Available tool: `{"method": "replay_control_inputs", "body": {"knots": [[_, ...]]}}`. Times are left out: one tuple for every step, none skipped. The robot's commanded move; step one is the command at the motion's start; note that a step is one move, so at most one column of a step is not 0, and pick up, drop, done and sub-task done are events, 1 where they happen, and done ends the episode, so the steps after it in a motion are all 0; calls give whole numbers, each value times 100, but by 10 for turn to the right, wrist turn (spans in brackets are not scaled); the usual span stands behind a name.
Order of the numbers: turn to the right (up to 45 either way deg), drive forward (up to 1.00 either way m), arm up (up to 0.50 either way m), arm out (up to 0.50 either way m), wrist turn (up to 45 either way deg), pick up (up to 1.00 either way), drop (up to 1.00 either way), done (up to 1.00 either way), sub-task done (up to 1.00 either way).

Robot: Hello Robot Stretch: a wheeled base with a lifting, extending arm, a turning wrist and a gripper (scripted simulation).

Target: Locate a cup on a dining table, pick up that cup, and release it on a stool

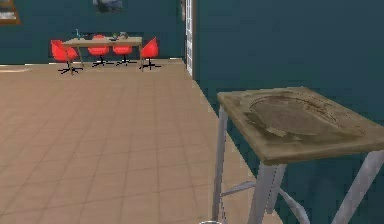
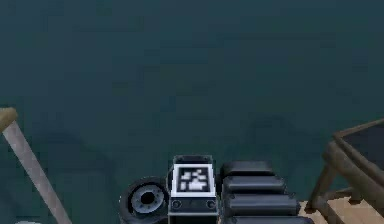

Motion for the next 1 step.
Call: {"method": "replay_control_inputs", "body": {"knots": [[60, 0, 0, 0, 0, 0, 0, 0, 0]]}}
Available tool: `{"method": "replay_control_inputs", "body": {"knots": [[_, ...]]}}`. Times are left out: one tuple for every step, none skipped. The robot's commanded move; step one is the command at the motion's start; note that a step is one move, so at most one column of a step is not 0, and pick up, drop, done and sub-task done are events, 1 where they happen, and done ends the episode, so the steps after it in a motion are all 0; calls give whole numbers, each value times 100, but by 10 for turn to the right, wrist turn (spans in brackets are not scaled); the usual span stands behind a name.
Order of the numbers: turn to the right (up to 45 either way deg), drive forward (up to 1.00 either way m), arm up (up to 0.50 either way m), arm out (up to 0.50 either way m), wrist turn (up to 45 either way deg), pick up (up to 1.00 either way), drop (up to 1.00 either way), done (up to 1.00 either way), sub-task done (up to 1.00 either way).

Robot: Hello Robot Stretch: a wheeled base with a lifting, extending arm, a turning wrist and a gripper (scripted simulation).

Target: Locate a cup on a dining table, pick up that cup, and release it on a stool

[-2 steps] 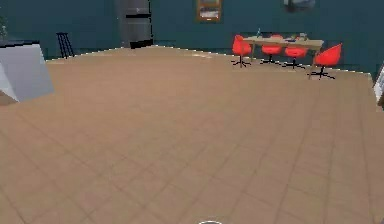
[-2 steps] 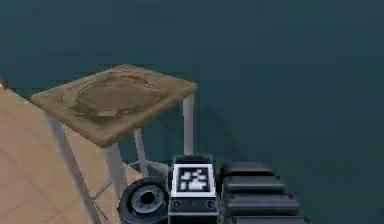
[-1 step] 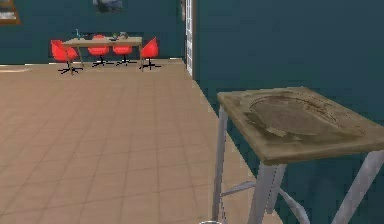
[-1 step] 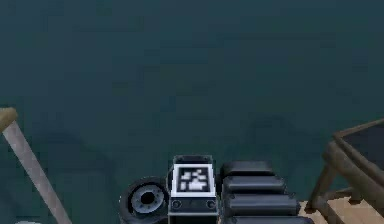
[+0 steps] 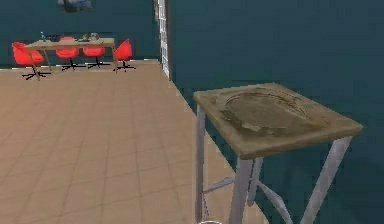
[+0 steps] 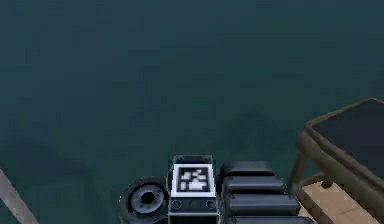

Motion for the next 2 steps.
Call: {"method": "replay_control_inputs", "body": {"knots": [[0, 15, 0, 0, 0, 0, 0, 0, 0], [90, 0, 0, 0, 0, 0, 0, 0, 0]]}}
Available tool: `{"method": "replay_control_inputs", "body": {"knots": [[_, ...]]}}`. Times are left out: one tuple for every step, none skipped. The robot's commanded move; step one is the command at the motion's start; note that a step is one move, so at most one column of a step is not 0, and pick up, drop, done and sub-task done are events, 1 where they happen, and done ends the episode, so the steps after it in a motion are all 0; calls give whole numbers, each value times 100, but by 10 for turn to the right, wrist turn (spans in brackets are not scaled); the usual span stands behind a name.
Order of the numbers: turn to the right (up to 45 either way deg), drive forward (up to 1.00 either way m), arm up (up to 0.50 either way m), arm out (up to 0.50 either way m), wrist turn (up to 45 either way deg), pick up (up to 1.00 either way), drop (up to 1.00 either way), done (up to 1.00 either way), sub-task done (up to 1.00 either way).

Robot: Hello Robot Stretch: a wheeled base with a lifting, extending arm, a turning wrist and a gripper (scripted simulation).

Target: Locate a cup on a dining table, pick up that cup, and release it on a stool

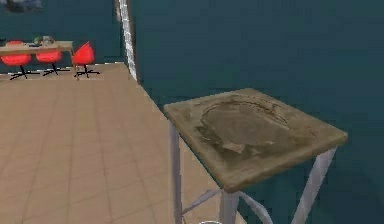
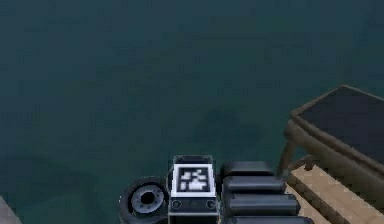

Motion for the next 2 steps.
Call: {"method": "replay_control_inputs", "body": {"knots": [[-30, 0, 0, 0, 0, 0, 0, 0, 0], [450, 0, 0, 0, 0, 0, 0, 0, 0]]}}
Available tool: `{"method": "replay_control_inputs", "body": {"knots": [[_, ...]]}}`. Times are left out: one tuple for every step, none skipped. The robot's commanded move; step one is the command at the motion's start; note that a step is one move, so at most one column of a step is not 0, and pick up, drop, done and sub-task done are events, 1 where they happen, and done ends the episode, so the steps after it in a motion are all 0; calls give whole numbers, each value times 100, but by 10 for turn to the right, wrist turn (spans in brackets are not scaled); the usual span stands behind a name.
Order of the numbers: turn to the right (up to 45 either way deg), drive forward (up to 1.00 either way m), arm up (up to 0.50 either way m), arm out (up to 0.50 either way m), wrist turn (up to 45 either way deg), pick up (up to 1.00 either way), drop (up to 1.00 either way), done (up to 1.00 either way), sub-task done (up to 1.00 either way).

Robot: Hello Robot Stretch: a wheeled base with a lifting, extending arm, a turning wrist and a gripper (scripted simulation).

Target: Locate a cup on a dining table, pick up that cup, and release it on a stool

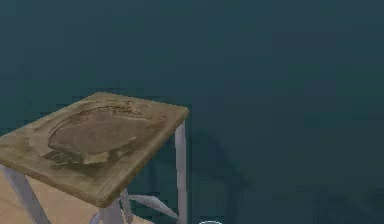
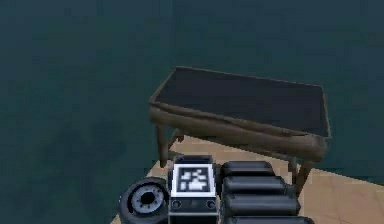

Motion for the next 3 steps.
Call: {"method": "replay_control_inputs", "body": {"knots": [[90, 0, 0, 0, 0, 0, 0, 0, 0], [0, 25, 0, 0, 0, 0, 0, 0, 0], [-450, 0, 0, 0, 0, 0, 0, 0, 0]]}}
